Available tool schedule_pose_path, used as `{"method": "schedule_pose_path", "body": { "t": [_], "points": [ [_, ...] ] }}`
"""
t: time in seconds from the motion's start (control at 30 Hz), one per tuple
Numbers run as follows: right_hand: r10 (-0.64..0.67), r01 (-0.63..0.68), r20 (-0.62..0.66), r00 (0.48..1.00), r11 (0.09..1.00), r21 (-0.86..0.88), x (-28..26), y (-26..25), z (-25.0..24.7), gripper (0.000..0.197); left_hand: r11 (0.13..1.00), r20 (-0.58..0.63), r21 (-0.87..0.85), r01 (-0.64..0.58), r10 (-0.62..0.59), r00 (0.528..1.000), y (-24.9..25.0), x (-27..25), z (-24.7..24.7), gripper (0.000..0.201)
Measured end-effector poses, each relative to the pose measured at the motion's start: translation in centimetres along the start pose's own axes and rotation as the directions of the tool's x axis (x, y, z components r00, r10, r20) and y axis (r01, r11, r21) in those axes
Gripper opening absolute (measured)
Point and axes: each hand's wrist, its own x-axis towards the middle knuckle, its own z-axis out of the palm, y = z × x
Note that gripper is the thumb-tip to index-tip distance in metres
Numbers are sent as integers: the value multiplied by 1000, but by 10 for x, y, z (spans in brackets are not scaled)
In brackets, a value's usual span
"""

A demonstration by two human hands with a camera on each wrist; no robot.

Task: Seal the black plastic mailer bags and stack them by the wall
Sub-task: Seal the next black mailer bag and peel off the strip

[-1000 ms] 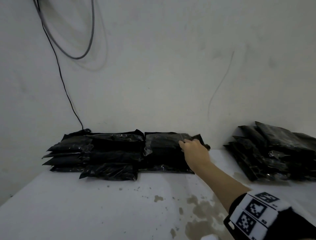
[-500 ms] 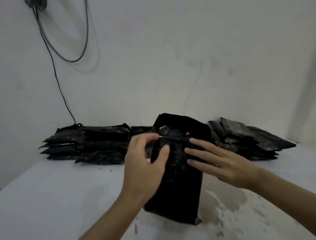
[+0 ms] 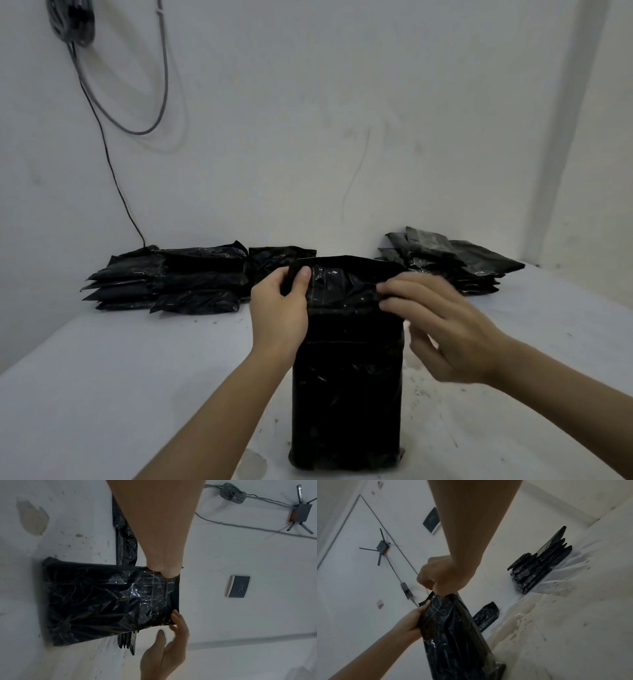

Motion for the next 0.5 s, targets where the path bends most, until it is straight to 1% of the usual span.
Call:
{"method": "schedule_pose_path", "body": {
  "t": [0.07, 0.13, 0.17, 0.23, 0.3, 0.33, 0.37, 0.4, 0.47, 0.5],
  "points": [
    [73, -93, -117, 990, 981, -171, 11, -2, -4, 22, 1000, 13, 0, -19, 19, 1000, 4, -6, -1, 28],
    [151, -184, -153, 977, 955, -234, 18, -3, -6, 20, 999, 35, -8, -38, 38, 999, 7, -10, -3, 32],
    [190, -222, -148, 971, 944, -245, 20, -3, -7, 21, 999, 48, -4, -46, 46, 998, 8, -12, -4, 30],
    [272, -286, -92, 958, 928, -238, 23, -3, -11, 25, 998, 62, 1, -57, 56, 996, 13, -15, -7, 26],
    [355, -350, -2, 935, 921, -173, 24, -2, -16, 26, 997, 77, -10, -74, 74, 994, 16, -17, -10, 26],
    [408, -401, 48, 912, 910, -104, 27, -3, -20, 23, 997, 87, -13, -79, 80, 993, 18, -19, -11, 26],
    [472, -474, 106, 875, 881, -13, 30, -3, -24, 18, 997, 98, -16, -81, 82, 992, 19, -19, -12, 26],
    [538, -556, 178, 824, 828, 73, 32, -4, -30, 16, 997, 110, -22, -77, 79, 991, 20, -21, -13, 24],
    [630, -702, 335, 701, 693, 165, 35, -3, -41, 16, 997, 139, -36, -70, 74, 988, 23, -24, -12, 23],
    [651, -750, 387, 653, 626, 213, 35, -2, -47, 15, 997, 150, -39, -73, 78, 986, 24, -26, -10, 23]
  ]
}}
